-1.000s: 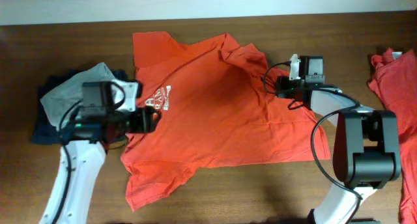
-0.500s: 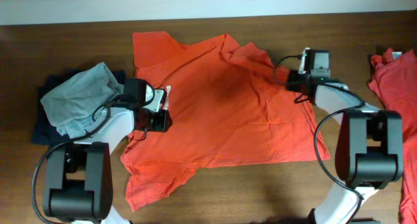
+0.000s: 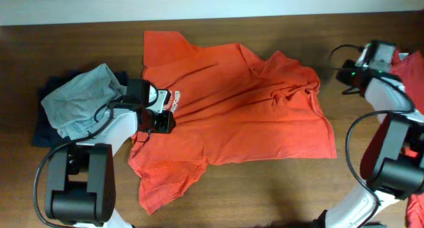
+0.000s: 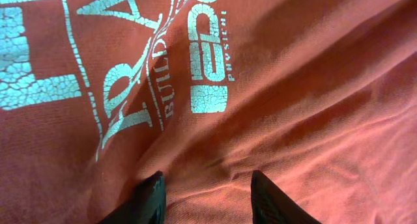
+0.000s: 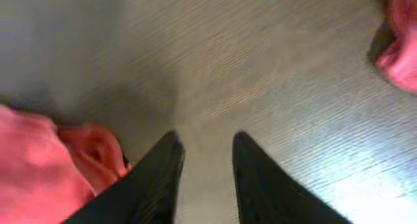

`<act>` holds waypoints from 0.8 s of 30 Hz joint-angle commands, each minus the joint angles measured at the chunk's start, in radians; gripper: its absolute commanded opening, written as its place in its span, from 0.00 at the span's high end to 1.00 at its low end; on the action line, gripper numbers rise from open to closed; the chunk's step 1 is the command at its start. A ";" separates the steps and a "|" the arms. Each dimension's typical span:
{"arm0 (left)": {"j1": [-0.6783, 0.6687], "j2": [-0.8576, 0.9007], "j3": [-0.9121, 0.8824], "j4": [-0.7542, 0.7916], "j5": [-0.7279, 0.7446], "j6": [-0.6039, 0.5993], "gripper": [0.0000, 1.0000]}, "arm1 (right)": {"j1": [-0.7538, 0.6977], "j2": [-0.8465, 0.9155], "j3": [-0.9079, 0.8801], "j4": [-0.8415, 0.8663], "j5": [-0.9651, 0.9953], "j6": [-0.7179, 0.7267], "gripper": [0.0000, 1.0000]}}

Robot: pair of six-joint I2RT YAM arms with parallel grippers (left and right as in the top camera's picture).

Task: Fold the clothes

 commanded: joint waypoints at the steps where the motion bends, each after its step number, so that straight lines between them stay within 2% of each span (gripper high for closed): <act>1: 0.001 0.039 -0.008 -0.007 -0.031 0.007 0.57 | 0.013 -0.010 0.063 -0.028 -0.231 -0.019 0.64; 6: 0.001 0.039 -0.008 -0.007 -0.031 0.007 0.57 | 0.092 -0.014 0.115 -0.095 -0.306 -0.018 0.64; 9: 0.001 0.039 -0.008 -0.006 -0.031 0.007 0.56 | 0.174 -0.005 0.114 -0.074 -0.304 -0.057 0.68; 10: 0.001 0.039 -0.009 -0.006 -0.031 0.007 0.57 | 0.212 0.005 0.114 -0.052 -0.296 -0.076 0.65; 12: 0.001 0.039 -0.008 -0.007 -0.030 0.007 0.57 | 0.266 0.032 0.114 -0.005 -0.264 -0.102 0.46; 14: 0.001 0.039 -0.008 -0.008 -0.029 0.007 0.57 | 0.312 0.071 0.115 0.058 -0.219 -0.109 0.37; 18: 0.001 0.039 -0.008 -0.008 -0.026 0.007 0.56 | 0.351 0.150 0.115 0.171 -0.219 -0.051 0.32; 24: 0.001 0.039 -0.008 -0.008 -0.021 0.007 0.56 | 0.367 0.285 0.153 0.261 -0.219 0.175 0.32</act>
